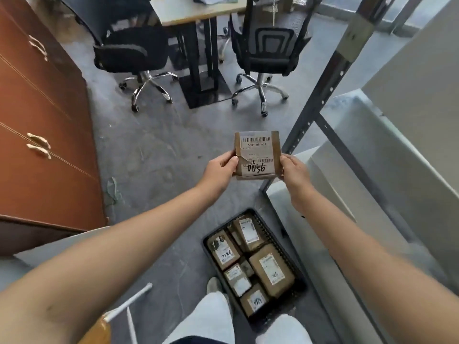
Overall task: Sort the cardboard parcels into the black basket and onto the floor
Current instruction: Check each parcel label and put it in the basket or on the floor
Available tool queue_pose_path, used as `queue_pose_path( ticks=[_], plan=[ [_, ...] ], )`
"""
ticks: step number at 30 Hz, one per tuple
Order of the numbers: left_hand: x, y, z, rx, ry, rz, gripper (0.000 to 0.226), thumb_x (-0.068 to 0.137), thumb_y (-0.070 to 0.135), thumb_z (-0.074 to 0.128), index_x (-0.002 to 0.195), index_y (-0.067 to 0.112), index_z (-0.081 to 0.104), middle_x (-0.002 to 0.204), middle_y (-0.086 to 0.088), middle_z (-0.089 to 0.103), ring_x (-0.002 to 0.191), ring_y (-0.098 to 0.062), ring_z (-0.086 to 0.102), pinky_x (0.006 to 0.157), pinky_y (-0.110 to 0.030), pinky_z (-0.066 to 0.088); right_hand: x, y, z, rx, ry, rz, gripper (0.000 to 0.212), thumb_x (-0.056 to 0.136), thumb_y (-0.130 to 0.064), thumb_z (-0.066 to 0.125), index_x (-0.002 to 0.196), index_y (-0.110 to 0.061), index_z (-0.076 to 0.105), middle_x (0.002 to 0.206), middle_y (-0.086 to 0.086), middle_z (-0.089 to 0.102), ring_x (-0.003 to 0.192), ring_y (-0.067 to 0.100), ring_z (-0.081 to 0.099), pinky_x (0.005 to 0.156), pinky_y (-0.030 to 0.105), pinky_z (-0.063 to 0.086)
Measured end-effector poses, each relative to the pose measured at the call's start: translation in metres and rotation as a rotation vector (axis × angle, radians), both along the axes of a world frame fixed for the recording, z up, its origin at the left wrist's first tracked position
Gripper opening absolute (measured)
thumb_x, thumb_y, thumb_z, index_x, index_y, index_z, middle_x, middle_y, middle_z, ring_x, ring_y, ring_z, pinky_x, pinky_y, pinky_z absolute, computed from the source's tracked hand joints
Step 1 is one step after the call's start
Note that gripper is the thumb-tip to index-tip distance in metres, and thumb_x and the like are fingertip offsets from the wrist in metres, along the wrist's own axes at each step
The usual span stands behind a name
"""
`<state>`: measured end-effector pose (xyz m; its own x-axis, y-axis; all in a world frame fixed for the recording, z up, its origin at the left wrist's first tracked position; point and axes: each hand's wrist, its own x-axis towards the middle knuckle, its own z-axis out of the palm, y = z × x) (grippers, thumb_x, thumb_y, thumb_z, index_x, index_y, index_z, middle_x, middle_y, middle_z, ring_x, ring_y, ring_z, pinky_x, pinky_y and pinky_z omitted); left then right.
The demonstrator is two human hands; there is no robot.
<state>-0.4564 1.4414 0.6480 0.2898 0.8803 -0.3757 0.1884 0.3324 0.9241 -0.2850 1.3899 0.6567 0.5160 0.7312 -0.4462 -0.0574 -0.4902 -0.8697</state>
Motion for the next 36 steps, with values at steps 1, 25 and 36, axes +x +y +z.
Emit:
queue_pose_path(
  ticks=[1, 25, 36],
  plan=[
    [0.007, -0.004, -0.008, -0.024, -0.005, -0.025, 0.038, 0.102, 0.014, 0.048, 0.139, 0.012, 0.053, 0.121, -0.002, 0.068, 0.109, -0.018, 0.066, 0.103, -0.04, 0.049, 0.006, -0.005, -0.008, -0.016, -0.001, -0.021, 0.026, 0.102, -0.019, 0.042, 0.116, -0.013, 0.063, 0.106, 0.006, 0.069, 0.099, 0.02, 0.063, 0.09, 0.033, 0.053],
    [0.019, -0.224, -0.408, -0.63, 0.303, -0.044, 0.041, 0.097, 0.009, 0.05, 0.135, 0.022, 0.059, 0.126, 0.007, 0.066, 0.114, -0.012, 0.064, 0.101, -0.033, 0.05, 0.02, -0.238, -0.417, -0.664, 0.181, 0.153, 0.028, 0.1, -0.02, 0.041, 0.116, -0.025, 0.063, 0.11, -0.007, 0.067, 0.106, 0.013, 0.062, 0.1, 0.041, 0.051],
    [0.025, -0.285, -0.475, -0.617, 0.527, -0.355, 0.047, 0.099, 0.012, 0.045, 0.145, 0.023, 0.047, 0.142, 0.009, 0.051, 0.13, -0.006, 0.047, 0.1, -0.009, 0.03, -0.016, -0.331, -0.491, -0.879, 0.388, 0.075, 0.039, 0.093, -0.046, 0.048, 0.114, -0.016, 0.061, 0.113, 0.002, 0.07, 0.107, 0.021, 0.066, 0.1, 0.046, 0.05]
  ],
)
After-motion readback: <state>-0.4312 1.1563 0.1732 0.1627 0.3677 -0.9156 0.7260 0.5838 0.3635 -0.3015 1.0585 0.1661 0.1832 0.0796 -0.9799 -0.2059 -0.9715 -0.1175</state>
